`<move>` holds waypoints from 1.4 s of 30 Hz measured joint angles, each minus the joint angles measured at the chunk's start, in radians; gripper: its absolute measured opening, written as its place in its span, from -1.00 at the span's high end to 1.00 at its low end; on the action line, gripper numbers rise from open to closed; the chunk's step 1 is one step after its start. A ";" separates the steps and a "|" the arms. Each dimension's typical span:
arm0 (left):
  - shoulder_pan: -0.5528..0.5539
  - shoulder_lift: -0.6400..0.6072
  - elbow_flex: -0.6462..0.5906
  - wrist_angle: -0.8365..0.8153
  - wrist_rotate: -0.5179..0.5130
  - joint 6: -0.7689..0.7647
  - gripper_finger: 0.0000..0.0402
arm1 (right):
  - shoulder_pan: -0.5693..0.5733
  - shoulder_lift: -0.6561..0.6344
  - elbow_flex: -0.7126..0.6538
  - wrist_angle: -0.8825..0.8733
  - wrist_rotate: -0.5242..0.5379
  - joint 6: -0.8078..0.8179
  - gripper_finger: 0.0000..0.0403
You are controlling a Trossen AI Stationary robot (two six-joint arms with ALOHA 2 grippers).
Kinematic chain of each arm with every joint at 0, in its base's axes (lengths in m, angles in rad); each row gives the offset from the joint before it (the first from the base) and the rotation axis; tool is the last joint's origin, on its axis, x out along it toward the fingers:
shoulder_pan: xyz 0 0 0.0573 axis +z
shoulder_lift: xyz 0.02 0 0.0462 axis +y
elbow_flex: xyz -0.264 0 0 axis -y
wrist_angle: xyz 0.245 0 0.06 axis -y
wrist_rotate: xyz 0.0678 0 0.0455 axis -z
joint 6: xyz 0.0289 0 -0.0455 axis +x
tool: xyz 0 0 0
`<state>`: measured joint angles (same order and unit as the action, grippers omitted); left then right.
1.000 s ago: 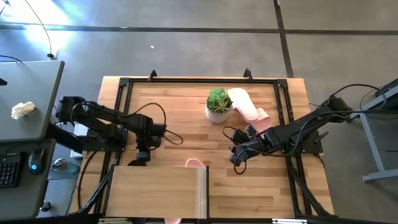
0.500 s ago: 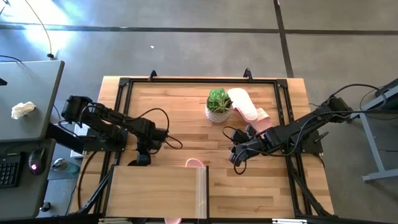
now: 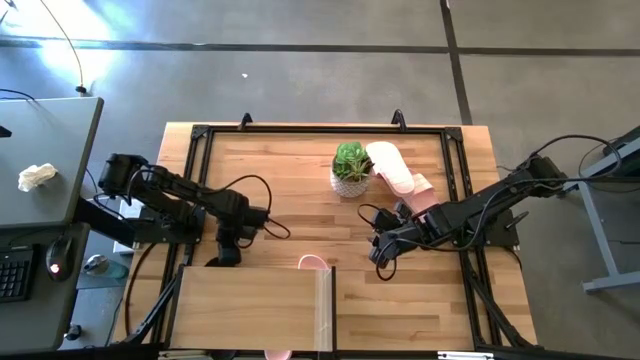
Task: Pick and place slides into the shelf
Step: Adjust the slides under the shelf
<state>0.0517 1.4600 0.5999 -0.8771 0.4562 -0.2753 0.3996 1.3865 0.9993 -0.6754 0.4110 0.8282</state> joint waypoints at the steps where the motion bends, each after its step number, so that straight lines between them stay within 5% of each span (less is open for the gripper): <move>1: 0.000 -0.002 0.002 0.019 0.005 -0.002 1.00 | 0.000 0.000 0.000 0.000 0.000 0.000 0.20; 11: 0.000 -0.002 0.012 0.076 0.015 -0.019 1.00 | -0.002 0.000 0.000 0.001 -0.063 0.010 0.20; 30: 0.000 -0.002 0.012 0.084 -0.057 0.079 1.00 | -0.002 0.000 0.000 0.007 0.025 0.045 0.20; 42: 0.000 -0.002 0.013 0.057 0.050 0.165 1.00 | -0.002 0.000 0.000 -0.001 0.030 0.002 0.20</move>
<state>0.0517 1.4582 0.6124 -0.8197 0.5064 -0.1101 0.3973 1.3865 0.9993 -0.6762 0.4409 0.8299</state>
